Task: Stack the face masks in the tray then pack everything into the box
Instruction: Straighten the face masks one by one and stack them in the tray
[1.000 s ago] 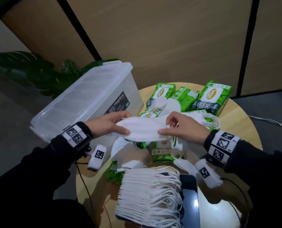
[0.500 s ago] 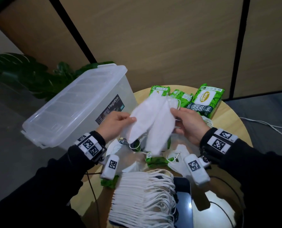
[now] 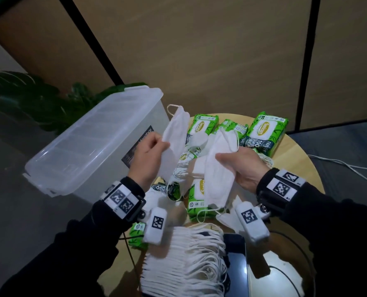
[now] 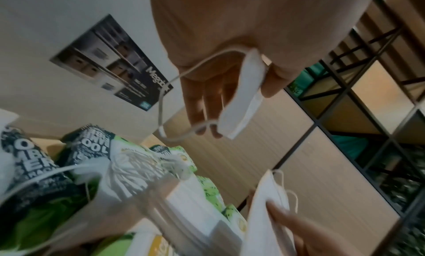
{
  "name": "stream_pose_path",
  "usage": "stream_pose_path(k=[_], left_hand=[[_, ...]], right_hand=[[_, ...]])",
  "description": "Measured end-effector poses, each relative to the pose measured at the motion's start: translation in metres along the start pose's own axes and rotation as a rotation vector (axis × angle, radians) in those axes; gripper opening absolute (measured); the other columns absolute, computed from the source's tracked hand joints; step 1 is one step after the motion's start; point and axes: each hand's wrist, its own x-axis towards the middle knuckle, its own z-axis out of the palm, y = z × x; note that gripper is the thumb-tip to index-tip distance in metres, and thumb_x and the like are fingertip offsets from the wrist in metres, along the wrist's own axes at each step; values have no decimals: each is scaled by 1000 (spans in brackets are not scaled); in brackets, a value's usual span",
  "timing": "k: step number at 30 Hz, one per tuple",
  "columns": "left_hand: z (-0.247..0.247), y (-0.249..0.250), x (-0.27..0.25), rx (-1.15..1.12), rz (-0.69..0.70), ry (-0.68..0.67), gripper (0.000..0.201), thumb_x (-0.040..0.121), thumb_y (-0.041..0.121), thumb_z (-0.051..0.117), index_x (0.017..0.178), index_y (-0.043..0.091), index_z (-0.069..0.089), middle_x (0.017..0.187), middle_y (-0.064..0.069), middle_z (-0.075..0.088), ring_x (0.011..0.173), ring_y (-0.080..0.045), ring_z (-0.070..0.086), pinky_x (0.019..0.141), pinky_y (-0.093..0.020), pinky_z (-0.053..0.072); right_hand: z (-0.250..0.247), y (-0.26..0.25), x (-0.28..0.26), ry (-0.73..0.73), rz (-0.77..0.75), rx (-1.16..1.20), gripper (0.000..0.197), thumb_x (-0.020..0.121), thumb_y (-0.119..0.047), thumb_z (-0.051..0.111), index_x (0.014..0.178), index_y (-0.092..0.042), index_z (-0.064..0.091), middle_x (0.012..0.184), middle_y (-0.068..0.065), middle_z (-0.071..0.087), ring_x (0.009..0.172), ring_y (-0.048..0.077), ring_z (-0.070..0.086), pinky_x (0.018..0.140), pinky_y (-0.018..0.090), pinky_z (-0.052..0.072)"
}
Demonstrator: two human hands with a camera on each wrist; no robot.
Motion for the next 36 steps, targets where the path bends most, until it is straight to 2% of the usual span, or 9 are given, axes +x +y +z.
stream_pose_path(k=[4,7,11,14,20,25,28,31,36], left_hand=[[33,5,-25,174,151,-299,20,91,22,68,78,28,55,106,10,67,92,-11,68,73,-33,55],[50,-2,-39,425,326,-620,12,92,44,67,91,33,71,127,11,54,126,-12,56,98,-38,53],[45,-2,-22,282,262,-450,10,88,27,72,97,31,70,121,13,60,123,-13,57,100,-51,51],[39,1,-17,116,37,-347,54,68,30,88,106,29,51,115,3,61,104,-21,62,89,-49,54],[40,5,-17,-167,-227,-240,94,65,0,92,133,28,32,127,-20,67,104,-30,72,72,-44,62],[38,11,-20,-177,-267,-293,120,60,19,97,151,46,23,124,-15,68,104,-29,74,83,-47,62],[38,22,-20,-291,-413,-295,80,75,40,80,147,24,47,134,-12,65,108,-24,71,83,-39,62],[28,20,-16,-324,-545,-384,46,88,35,69,124,6,69,112,-16,75,92,-28,72,79,-38,58],[9,18,-3,-94,-309,-301,9,91,6,70,89,13,76,83,-3,74,71,-18,64,67,-30,50]], right_hand=[[3,-1,0,6,13,150,22,99,-9,66,116,3,69,107,23,76,86,31,75,74,40,64],[3,-4,-2,-23,40,221,29,97,-15,68,121,3,69,109,25,75,95,39,74,88,54,60],[1,-9,-10,-248,23,242,34,96,4,58,129,4,64,121,28,70,105,39,71,91,49,60],[4,-9,-16,-392,44,193,38,94,12,54,131,4,61,125,27,69,100,34,73,85,42,63],[8,-10,-19,-386,87,286,31,102,-3,50,130,6,61,125,24,70,106,34,72,93,43,60],[7,-8,-21,-366,-17,131,35,92,8,63,126,6,64,120,24,72,107,39,72,93,47,60],[4,-9,-17,-215,-49,145,32,89,9,67,121,4,67,115,23,74,100,35,74,88,45,62],[0,-14,-15,-119,-71,166,24,87,4,74,110,2,70,107,22,76,86,30,76,78,42,64],[-2,-9,-9,-48,-3,37,22,94,-6,71,113,4,68,109,24,75,95,37,74,88,51,60]])
